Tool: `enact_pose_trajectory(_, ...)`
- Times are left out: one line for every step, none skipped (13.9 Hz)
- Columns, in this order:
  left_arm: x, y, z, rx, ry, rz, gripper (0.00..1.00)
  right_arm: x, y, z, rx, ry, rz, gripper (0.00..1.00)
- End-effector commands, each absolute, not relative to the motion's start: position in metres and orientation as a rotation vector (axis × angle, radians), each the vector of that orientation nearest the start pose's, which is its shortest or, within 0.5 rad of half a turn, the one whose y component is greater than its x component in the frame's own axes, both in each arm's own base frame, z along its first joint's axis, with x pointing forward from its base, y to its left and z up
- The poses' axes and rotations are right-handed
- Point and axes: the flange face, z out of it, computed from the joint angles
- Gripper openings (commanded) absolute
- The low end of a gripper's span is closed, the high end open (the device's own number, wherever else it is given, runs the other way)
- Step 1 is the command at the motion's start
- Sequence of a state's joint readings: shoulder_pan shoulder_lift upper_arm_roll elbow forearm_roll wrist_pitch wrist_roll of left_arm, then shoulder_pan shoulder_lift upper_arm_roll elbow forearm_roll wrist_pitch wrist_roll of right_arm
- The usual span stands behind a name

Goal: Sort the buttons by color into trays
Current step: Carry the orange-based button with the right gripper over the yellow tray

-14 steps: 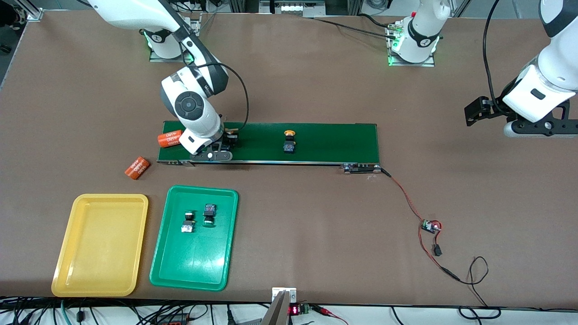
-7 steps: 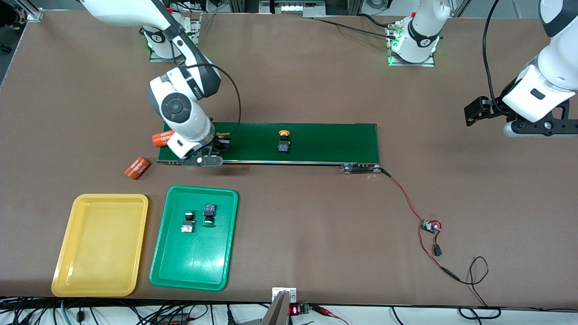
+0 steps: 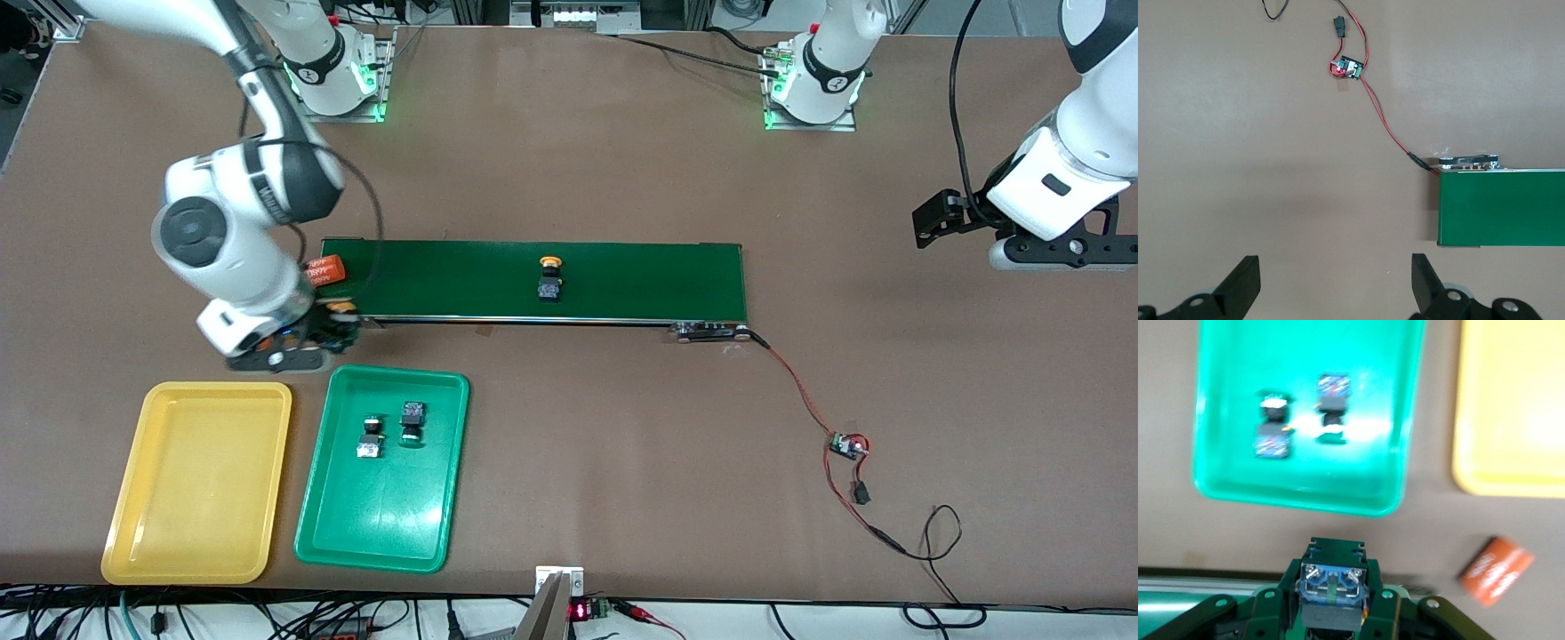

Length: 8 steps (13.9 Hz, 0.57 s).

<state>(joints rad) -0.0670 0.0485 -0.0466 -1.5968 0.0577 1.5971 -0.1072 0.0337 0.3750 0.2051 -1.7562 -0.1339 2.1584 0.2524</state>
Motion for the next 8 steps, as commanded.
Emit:
enact_pose_trajectory(0.559, -0.058, 0.592, -3.067, 0.012, 0.063, 1.00, 0.665, 0.091, 0.352, -3.186, -0.120, -0.061, 0.08)
enact_pose_trajectory(0.560, -0.058, 0.591, -3.067, 0.012, 0.065, 1.00, 0.671, 0.073, 0.347, -3.188, -0.129, -0.058, 0.08)
enact_pose_trajectory(0.560, -0.058, 0.591, -3.067, 0.012, 0.065, 1.00, 0.675, 0.056, 0.340, -3.190, -0.177, -0.047, 0.08)
enact_pose_trajectory(0.560, -0.058, 0.591, -3.067, 0.012, 0.065, 1.00, 0.680, 0.038, 0.336, -3.190, -0.226, -0.044, 0.08)
enact_pose_trajectory(0.560, -0.058, 0.591, -3.067, 0.012, 0.065, 1.00, 0.686, 0.022, 0.330, -3.189, -0.248, -0.039, 0.08)
enact_pose_trajectory(0.559, -0.058, 0.592, -3.067, 0.012, 0.063, 1.00, 0.692, 0.005, 0.325, -3.188, -0.241, -0.037, 0.08)
enact_pose_trajectory(0.559, -0.058, 0.592, -3.067, 0.014, 0.063, 1.00, 0.697, -0.005, 0.314, -3.186, -0.243, -0.024, 0.08)
enact_pose_trajectory(0.559, -0.058, 0.591, -3.066, 0.014, 0.067, 1.00, 0.701, -0.010, 0.306, -3.189, -0.255, -0.021, 0.08)
